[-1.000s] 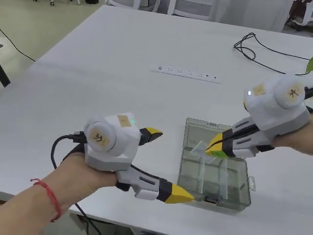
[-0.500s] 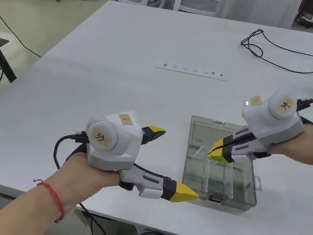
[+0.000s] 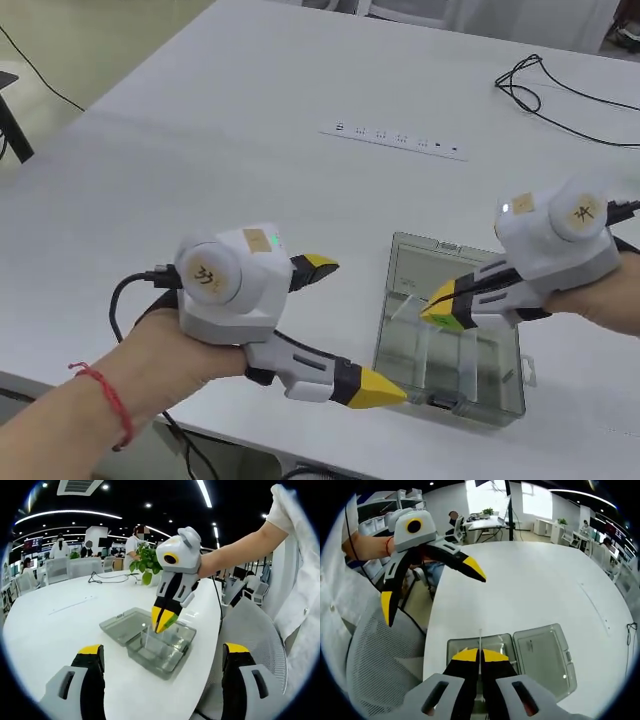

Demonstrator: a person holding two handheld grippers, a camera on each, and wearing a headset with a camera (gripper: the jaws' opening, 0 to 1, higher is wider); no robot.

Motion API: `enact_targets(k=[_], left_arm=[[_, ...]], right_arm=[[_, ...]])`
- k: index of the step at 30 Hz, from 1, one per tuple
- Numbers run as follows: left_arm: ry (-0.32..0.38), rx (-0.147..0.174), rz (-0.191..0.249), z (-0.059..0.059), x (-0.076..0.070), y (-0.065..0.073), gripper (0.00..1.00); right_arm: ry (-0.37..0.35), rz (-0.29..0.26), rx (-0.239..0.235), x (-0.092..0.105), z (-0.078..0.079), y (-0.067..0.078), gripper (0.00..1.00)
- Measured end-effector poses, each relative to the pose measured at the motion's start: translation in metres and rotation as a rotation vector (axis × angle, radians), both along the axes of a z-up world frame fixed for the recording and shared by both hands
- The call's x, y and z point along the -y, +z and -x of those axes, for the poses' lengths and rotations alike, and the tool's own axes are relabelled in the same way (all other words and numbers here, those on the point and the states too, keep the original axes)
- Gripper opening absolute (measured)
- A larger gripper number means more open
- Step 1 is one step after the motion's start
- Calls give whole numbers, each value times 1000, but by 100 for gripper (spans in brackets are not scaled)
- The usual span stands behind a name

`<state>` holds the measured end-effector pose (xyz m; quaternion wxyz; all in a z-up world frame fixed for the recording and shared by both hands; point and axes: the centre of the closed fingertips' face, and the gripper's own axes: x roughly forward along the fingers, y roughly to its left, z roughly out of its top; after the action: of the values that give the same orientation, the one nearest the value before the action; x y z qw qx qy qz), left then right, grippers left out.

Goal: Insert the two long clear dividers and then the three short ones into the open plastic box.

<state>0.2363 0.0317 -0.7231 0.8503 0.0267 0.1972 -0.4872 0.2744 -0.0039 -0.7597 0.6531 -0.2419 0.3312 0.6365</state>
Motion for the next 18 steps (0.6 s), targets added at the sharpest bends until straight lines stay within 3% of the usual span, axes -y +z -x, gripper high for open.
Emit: enact_targets(k=[10, 13, 18], left_arm=[[4, -6, 0, 1, -2, -3, 100], [4, -7, 2, 0, -1, -3, 100], [5, -6, 5, 0, -1, -4, 100]], right_arm=[[26, -2, 33, -7, 7, -4, 2], [59, 23, 53, -10, 10, -9, 2], [68, 51, 53, -11, 2, -21, 2]])
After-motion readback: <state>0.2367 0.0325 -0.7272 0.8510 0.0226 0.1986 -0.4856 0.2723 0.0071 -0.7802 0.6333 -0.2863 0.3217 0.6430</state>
